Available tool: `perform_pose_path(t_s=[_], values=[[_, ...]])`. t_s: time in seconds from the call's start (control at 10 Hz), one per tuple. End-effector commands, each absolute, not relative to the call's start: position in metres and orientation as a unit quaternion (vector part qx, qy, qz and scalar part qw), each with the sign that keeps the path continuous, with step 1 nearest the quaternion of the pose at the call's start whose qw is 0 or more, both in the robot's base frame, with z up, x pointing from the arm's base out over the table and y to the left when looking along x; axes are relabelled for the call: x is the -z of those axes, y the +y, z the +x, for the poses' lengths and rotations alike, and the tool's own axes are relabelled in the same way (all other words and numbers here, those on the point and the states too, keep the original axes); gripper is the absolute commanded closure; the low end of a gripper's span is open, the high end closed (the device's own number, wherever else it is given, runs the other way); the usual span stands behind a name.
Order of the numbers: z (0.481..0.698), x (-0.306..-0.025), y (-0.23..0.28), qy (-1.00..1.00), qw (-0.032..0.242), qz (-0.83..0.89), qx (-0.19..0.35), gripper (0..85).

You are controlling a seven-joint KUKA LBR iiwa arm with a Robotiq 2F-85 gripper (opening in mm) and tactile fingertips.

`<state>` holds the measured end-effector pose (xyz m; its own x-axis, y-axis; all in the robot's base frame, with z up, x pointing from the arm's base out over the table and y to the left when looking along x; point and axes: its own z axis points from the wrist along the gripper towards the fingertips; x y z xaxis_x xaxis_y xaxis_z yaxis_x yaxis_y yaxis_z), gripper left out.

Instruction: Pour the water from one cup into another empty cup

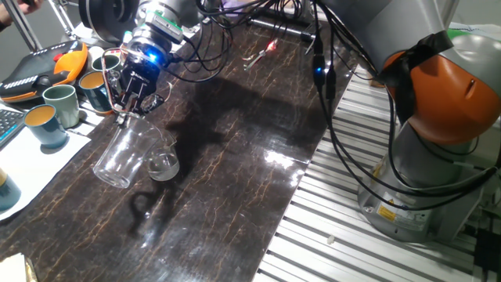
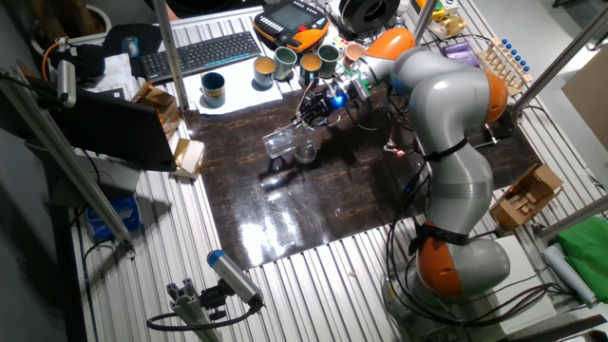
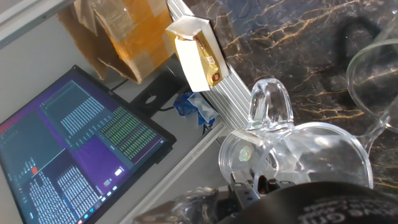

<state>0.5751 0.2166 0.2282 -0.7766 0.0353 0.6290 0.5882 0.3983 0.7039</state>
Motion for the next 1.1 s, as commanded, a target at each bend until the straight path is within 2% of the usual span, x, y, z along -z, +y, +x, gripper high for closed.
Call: perform_pose_path(t_s=[0.0,1.0], values=[[0.5755,-0.228,0.2164,-0.791,0.27,-0.197,0.512,84.3],[0.5775,-0.2222,0.2103,-0.778,0.276,-0.202,0.528,84.3]])
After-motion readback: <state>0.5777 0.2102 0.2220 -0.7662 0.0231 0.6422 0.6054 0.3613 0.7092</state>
